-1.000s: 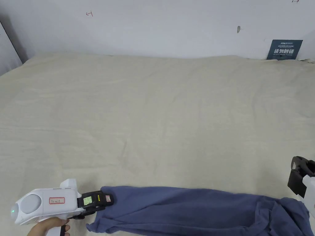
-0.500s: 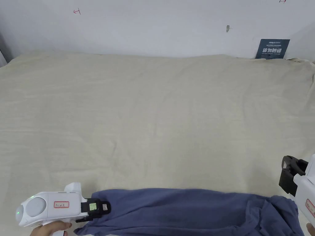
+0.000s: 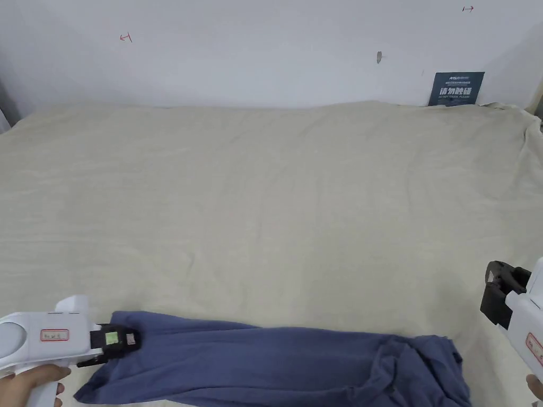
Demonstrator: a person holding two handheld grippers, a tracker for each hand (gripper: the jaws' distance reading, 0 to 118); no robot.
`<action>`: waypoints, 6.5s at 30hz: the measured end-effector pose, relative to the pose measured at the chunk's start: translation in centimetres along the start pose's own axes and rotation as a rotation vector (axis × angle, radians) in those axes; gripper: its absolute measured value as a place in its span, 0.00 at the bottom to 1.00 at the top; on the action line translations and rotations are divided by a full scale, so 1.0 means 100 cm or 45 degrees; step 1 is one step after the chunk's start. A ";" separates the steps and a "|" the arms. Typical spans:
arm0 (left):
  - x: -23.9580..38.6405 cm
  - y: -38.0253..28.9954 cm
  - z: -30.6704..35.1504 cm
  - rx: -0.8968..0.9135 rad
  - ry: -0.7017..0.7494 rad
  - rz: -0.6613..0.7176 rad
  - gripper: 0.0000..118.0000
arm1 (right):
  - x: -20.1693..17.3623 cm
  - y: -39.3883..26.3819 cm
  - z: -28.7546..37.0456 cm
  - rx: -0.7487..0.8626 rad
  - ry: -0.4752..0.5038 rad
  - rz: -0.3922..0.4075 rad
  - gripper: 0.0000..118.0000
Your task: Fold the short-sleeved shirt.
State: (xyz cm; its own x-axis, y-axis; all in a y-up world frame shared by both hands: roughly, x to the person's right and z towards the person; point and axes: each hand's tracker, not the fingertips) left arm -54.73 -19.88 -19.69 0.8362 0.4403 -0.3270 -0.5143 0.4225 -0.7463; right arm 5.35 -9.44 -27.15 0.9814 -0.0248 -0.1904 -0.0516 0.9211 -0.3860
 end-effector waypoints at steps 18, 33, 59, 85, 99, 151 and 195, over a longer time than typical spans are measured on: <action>0.224 -0.031 -0.007 -0.141 -0.072 -0.341 0.03 | 0.030 -0.007 0.026 0.028 0.013 -0.062 0.00; 0.302 -0.086 -0.165 -0.387 0.067 -0.433 0.04 | 0.061 -0.020 0.039 0.009 -0.056 -0.092 0.00; 0.217 -0.061 -0.036 0.351 0.042 -0.475 0.04 | 0.057 -0.008 0.036 0.031 -0.036 -0.071 0.00; 0.285 -0.175 -0.154 0.099 0.147 -0.879 0.00 | 0.075 -0.017 0.042 -0.010 -0.089 -0.086 0.00; 0.311 -0.187 -0.158 0.061 0.099 -0.949 0.00 | 0.077 -0.020 0.045 -0.018 -0.101 -0.102 0.00; 0.113 -0.065 -0.132 -0.203 -0.397 -0.067 0.16 | 0.046 -0.010 0.029 -0.080 -0.061 -0.081 0.00; 0.326 -0.093 -0.113 -0.411 -0.067 -0.592 0.14 | 0.062 -0.016 0.045 -0.027 -0.007 -0.152 0.00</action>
State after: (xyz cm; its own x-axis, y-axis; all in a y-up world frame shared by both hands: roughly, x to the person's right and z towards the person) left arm -20.50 -18.42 -29.92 0.9459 0.3081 0.1018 -0.0029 0.3217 -0.9468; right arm 12.39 -9.35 -23.65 0.9818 -0.1317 -0.1371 0.0619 0.9033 -0.4245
